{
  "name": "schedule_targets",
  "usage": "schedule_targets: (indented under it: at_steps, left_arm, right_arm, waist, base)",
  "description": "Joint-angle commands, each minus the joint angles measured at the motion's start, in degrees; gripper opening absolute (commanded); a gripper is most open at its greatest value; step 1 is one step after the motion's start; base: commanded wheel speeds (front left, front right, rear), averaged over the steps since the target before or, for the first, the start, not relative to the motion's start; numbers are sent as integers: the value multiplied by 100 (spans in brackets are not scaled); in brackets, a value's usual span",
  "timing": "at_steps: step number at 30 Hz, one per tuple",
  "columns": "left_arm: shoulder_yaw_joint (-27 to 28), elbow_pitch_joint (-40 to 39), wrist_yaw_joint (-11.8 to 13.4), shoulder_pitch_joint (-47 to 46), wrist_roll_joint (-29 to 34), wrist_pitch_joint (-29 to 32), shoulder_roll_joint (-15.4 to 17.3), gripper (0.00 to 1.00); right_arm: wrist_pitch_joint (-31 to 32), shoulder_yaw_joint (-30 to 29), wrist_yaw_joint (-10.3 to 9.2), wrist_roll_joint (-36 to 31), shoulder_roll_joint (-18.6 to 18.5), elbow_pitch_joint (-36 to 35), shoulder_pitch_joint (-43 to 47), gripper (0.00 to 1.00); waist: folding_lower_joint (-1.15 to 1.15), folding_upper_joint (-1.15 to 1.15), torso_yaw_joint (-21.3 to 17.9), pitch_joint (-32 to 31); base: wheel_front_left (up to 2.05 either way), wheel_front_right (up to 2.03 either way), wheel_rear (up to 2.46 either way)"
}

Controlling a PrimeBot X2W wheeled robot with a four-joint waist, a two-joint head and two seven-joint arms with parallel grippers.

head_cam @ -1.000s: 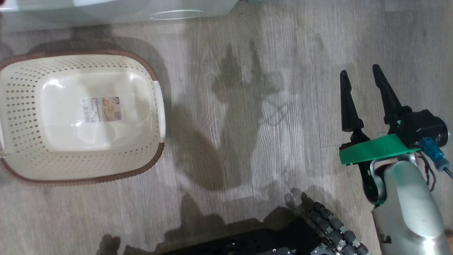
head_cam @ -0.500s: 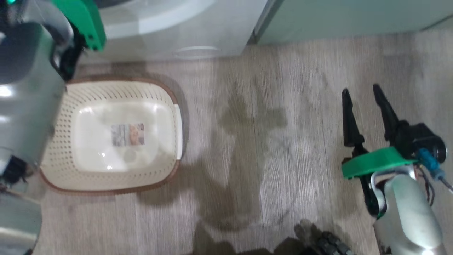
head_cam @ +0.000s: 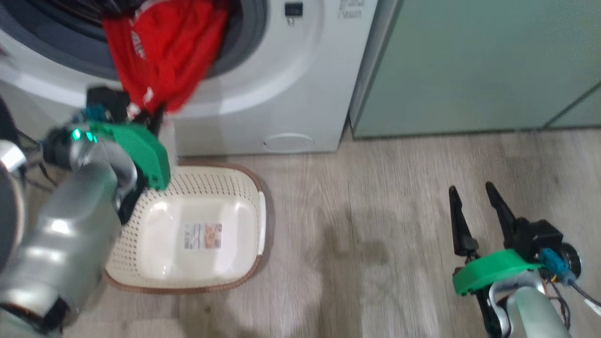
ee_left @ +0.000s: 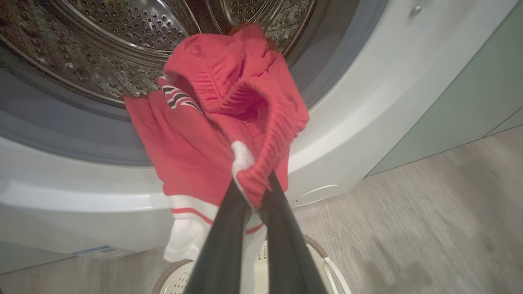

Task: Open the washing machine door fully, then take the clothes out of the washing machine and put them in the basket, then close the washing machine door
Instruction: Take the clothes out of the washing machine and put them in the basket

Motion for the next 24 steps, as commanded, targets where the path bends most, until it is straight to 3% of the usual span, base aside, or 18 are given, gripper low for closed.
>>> schedule_targets:
  at_steps: [1,11,15,24]
  left_arm:
    - [117,-126,-34,-85,-10,-83,223,0]
    - [-288,-217,49,1239,53,8,231,0]
    - [-399,-136,141,1563,70,73,219,0]
    - [-559,462,32,1900,-99,283,-19,0]
  right_arm:
    - [-36,130,-4,63,-21,-130,62,100]
    - [-36,174,-4,215,-80,-35,367,100]
    - [-36,199,-4,248,-117,-41,357,100]
    - [-36,288,-4,251,-197,-93,231,100]
  waist:
    - [0,-1,158,-348]
    - [0,-1,364,-900]
    - [0,-1,395,-925]
    - [0,-1,288,-716]
  base:
    - [0,0,0]
    - [0,0,0]
    - [0,0,0]
    - [0,0,0]
